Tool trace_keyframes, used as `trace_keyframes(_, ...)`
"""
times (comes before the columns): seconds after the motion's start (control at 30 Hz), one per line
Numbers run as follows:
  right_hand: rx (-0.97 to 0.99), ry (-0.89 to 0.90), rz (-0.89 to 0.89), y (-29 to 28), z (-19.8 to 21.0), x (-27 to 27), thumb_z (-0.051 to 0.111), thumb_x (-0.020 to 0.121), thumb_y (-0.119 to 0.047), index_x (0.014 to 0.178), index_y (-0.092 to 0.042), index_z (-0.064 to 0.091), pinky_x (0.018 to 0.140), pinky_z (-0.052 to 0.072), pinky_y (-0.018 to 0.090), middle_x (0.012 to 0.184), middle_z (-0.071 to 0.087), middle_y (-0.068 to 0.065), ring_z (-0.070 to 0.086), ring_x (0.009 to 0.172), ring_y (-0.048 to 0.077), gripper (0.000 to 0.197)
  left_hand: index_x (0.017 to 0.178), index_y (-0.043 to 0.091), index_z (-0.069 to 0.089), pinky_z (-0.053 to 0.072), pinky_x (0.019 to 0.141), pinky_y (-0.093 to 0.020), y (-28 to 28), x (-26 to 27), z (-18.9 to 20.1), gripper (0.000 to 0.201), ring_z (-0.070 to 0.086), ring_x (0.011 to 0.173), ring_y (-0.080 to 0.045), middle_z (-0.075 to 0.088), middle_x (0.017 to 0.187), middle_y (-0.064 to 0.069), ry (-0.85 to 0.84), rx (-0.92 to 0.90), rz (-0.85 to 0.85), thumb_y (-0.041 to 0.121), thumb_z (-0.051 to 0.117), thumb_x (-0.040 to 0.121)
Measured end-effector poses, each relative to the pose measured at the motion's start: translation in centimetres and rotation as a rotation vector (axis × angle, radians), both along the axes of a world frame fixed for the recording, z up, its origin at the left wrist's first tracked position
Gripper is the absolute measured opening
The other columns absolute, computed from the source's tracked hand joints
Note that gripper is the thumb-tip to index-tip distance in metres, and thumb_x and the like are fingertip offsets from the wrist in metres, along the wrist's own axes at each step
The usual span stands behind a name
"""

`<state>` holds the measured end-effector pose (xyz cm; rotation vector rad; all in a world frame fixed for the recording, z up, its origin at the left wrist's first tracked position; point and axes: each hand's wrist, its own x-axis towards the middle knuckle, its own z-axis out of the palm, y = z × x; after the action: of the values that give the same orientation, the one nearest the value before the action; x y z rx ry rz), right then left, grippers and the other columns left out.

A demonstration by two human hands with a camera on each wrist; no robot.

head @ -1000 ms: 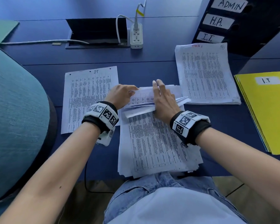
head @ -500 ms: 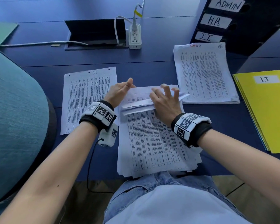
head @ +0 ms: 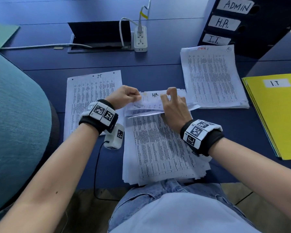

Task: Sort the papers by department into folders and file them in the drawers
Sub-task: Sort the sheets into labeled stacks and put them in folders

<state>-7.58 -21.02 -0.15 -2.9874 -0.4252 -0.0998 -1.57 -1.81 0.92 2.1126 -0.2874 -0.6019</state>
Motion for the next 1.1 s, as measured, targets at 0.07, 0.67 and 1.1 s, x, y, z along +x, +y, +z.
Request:
trace_keyframes(0.07, -0.104, -0.057, 0.035, 0.0, -0.2, -0.1, 0.075, 0.044, 0.000, 0.084, -0.009, 0.061, 0.065, 0.043, 0.036, 0.101, 0.032, 0.008, 0.052, 0.072, 0.029, 0.043, 0.066, 0.005, 0.055, 0.039, 0.053, -0.008, -0.2, 0.0, 0.3, 0.031, 0.047, 0.046, 0.003, 0.052, 0.052, 0.007, 0.047, -0.103, 0.058, 0.022, 0.053, 0.092)
trace_keyframes(0.67, -0.115, 0.232, 0.158, -0.2, -0.6, -1.2, 0.051, 0.079, -0.004, 0.125, -0.006, 0.040, 0.090, 0.033, 0.042, 0.116, 0.050, 0.011, 0.045, 0.106, 0.031, 0.047, 0.133, 0.016, 0.049, 0.038, 0.102, -0.041, -0.7, 0.1, -2.4, 0.042, 0.050, 0.120, -0.026, 0.054, 0.132, -0.008, -0.393, 0.528, -0.040, 0.014, 0.051, 0.091)
trace_keyframes(1.1, -0.080, 0.280, 0.087, -0.2, -0.3, 2.4, 0.061, 0.079, -0.012, 0.147, -0.006, 0.008, 0.098, 0.036, 0.043, 0.148, 0.017, 0.009, 0.038, 0.122, 0.031, 0.086, 0.104, 0.004, 0.063, 0.043, 0.088, -0.035, -0.9, -0.3, -1.8, 0.019, 0.058, 0.098, -0.032, 0.063, 0.105, -0.014, -0.470, 0.465, -0.003, 0.012, 0.053, 0.090)
